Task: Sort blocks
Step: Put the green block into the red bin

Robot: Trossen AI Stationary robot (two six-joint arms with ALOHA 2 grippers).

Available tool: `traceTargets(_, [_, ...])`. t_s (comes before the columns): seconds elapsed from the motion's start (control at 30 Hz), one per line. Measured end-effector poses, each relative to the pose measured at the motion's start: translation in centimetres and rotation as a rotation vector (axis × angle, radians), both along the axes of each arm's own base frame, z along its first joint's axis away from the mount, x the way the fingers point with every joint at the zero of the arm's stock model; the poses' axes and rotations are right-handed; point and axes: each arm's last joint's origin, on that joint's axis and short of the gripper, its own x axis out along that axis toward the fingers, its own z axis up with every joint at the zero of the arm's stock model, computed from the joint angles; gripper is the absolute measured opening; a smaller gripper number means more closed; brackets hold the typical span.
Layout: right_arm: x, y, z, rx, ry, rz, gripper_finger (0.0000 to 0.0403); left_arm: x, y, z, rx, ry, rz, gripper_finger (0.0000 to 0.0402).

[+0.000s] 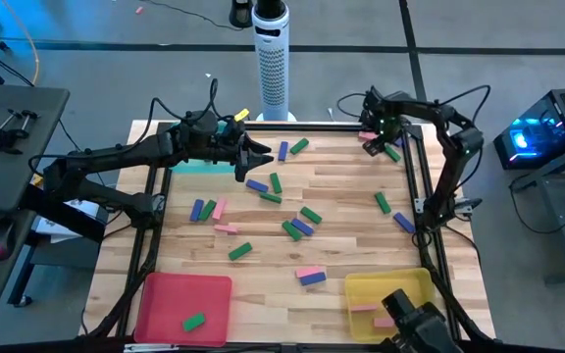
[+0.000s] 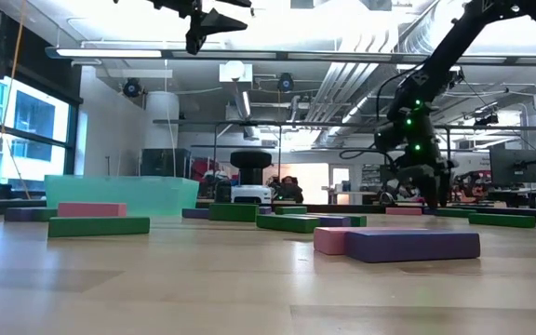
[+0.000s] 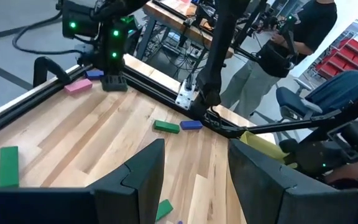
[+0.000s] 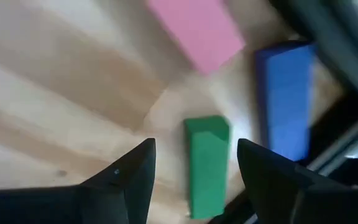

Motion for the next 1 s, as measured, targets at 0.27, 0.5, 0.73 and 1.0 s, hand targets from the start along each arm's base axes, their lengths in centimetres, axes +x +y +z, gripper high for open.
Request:
traceTargets(0.27, [-0.7,-0.1,-0.3,0.077,-0.110,0.044,0.0199,0.0,0.0,0.0,-0.002,0.002,0.000,0.0163])
traceTargets(0.5, [1.0,0.7,-0.1,0.126,-0.196,0.171,0.0197,0.0,0.0,0.0,-0.006,0.002,0.001,0.0163])
traceTargets(0.73, [2.2,1.1,1.1,0.088,-0.020,0.291,0.0197,0.0,0.0,0.0,-0.010,0.002,0.002,0.0163])
traceTargets(1.0, [-0.5,-0.2,1.9,-0.011,0.087,-0.236,0.0196,0.0,0.0,0.0,-0.010,0.002,0.002,0.0163])
